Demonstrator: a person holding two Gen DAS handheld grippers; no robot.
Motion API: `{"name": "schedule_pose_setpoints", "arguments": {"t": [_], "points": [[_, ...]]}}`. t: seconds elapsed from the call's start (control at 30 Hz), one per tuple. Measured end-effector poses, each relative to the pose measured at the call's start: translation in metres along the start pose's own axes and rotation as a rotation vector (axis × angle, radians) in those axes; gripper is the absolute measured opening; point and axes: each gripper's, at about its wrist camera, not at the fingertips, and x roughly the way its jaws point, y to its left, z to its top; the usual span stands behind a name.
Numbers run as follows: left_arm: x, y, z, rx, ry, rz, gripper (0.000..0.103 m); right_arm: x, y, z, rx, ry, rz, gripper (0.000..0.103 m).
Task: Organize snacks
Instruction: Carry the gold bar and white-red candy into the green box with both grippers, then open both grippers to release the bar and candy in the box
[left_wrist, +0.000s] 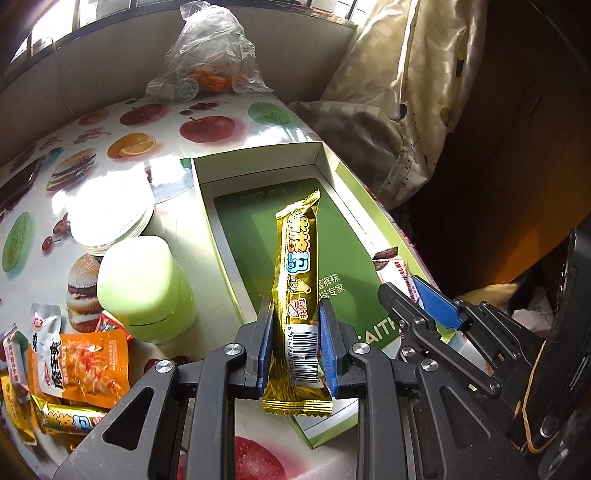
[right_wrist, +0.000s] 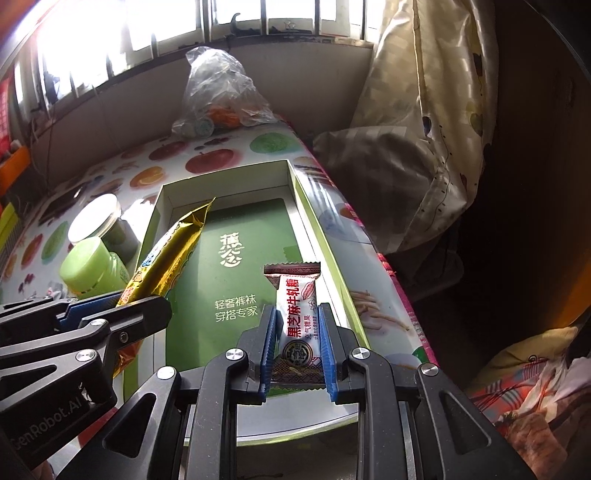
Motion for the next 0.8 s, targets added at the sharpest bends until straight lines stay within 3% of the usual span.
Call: {"name": "schedule_pose_setpoints", "arguments": {"t": [0.23, 0.47, 0.57, 0.8], "points": [[0.005, 0.001, 0.001, 0.001, 0.018, -0.006, 0.024, 0.001, 0.001, -0.002, -0.018, -0.003, -0.003, 0.022], [0.006, 0.004, 0.001, -0.007, 0.019, -0.011, 0.028, 0.002, 0.002, -0.005, -0.011, 0.002, -0.008, 0.036], [0.003, 0.003, -0.001, 0.002, 0.014, -0.025, 0.035, 0.0, 0.001, -0.006, -0.004, -0.004, -0.008, 0.04], [-0.008, 0.002, -0.005, -0.005, -0.005, -0.021, 0.036, -0.007, -0.001, -0.008, 0.008, -0.016, -0.014, 0.044]]}}
